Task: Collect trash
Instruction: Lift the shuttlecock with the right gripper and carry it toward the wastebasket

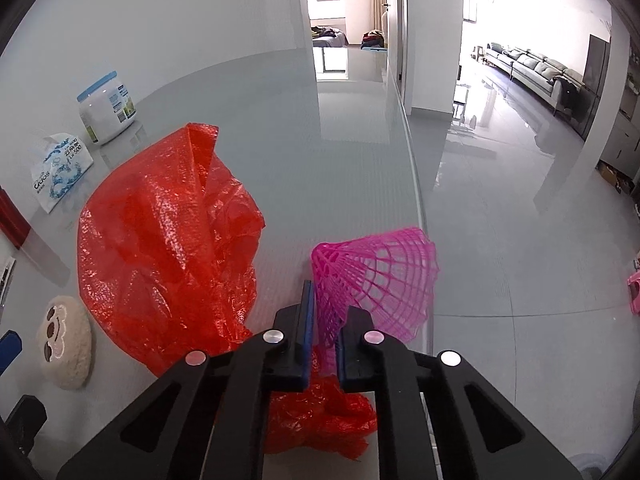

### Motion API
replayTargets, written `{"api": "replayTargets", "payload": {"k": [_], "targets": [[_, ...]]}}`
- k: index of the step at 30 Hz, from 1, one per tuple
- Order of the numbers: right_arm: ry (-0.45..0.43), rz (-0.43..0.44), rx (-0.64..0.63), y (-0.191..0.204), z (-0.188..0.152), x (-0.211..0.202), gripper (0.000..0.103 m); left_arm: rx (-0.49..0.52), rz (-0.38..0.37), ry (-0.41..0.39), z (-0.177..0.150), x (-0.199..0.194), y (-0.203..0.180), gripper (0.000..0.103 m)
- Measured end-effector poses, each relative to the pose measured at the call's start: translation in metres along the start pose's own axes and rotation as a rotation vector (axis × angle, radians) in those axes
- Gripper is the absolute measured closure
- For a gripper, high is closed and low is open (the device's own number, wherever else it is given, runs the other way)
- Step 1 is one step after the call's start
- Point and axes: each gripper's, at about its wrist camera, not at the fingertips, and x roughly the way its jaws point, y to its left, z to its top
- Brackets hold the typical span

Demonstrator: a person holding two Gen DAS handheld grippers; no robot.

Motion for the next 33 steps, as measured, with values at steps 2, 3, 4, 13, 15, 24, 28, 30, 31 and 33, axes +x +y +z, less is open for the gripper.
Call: {"api": "replayTargets", "payload": {"k": [2, 3, 4, 13, 15, 24, 28, 30, 31, 33], "targets": [[-0.021, 0.025, 0.02, -0.001, -0.003, -0.005, 0.098, -0.006, 0.002, -0.004, 0.0, -0.002, 0.001, 0.024], [-0.03, 0.037, 0.029, -0.004, -0.005, -0.009, 0.098, -0.009, 0.003, -0.006, 0.0, -0.002, 0.002, 0.024], [-0.039, 0.051, 0.038, -0.005, -0.007, -0.013, 0.098, -0.011, 0.005, -0.008, 0.0, -0.003, 0.003, 0.024], [-0.108, 0.139, 0.099, -0.01, -0.015, -0.051, 0.099, -0.019, 0.023, -0.03, 0.001, -0.01, 0.009, 0.024], [-0.126, 0.15, 0.108, -0.008, -0.017, -0.061, 0.099, -0.021, 0.028, -0.033, 0.0, -0.012, 0.011, 0.024], [-0.18, 0.145, 0.137, 0.002, -0.043, -0.105, 0.099, -0.061, 0.042, -0.006, -0.011, -0.017, 0.036, 0.024], [-0.182, 0.151, 0.156, 0.008, -0.061, -0.119, 0.099, -0.075, 0.023, 0.015, -0.015, -0.016, 0.046, 0.024], [-0.189, 0.147, 0.161, 0.01, -0.072, -0.128, 0.099, -0.069, 0.021, 0.021, -0.016, -0.015, 0.045, 0.024], [-0.191, 0.145, 0.163, 0.013, -0.076, -0.13, 0.099, -0.065, 0.015, 0.027, -0.016, -0.013, 0.043, 0.024], [-0.192, 0.14, 0.169, 0.015, -0.085, -0.136, 0.099, -0.054, 0.005, 0.042, -0.016, -0.009, 0.039, 0.023]]}}
